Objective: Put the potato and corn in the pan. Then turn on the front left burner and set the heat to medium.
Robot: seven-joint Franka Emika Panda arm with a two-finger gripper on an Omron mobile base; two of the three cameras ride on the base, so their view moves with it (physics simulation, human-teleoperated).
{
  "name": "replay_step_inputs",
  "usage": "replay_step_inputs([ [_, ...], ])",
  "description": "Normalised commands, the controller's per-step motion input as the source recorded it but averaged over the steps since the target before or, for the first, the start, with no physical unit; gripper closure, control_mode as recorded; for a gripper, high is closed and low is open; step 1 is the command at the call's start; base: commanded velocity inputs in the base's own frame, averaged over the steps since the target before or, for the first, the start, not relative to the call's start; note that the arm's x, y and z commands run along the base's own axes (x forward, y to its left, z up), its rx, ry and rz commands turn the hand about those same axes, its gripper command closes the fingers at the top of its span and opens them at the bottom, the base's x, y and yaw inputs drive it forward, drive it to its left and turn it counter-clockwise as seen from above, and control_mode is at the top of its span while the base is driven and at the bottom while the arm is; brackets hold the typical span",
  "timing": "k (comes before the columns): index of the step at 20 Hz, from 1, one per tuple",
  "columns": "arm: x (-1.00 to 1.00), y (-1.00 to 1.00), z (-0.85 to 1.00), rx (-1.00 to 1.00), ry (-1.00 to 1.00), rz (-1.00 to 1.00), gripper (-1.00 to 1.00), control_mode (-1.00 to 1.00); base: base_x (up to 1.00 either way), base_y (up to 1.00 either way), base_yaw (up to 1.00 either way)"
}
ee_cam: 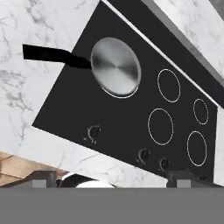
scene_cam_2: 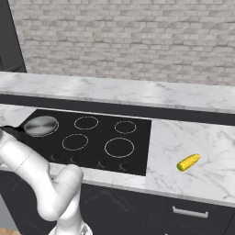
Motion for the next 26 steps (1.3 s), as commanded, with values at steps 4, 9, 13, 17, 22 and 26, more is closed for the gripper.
replay_step_inputs([
  [4, -0.04, -0.02, 0.04, 0.0, 0.67, 0.64, -1.0, -1.0, 0.0, 0.0, 0.0],
  [9, -0.3, 0.0, -0.04, -0.02, 0.86, 0.58, -1.0, -1.0, 0.0, 0.0, 0.0],
  [13, -0.36, 0.0, -0.19, -0.22, 0.8, 0.5, -1.0, -1.0, 0.0, 0.0, 0.0],
  [17, -0.38, 0.0, -0.02, -0.49, 0.5, 0.62, -1.0, -1.0, 0.0, 0.0, 0.0],
  [22, -0.46, -0.09, 0.06, -0.27, 0.15, 0.64, -1.0, -1.0, 0.0, 0.0, 0.0],
  [26, 0.08, -0.1, -0.5, 0.14, -0.38, 0.25, -1.0, -1.0, 0.0, 0.0, 0.0],
])
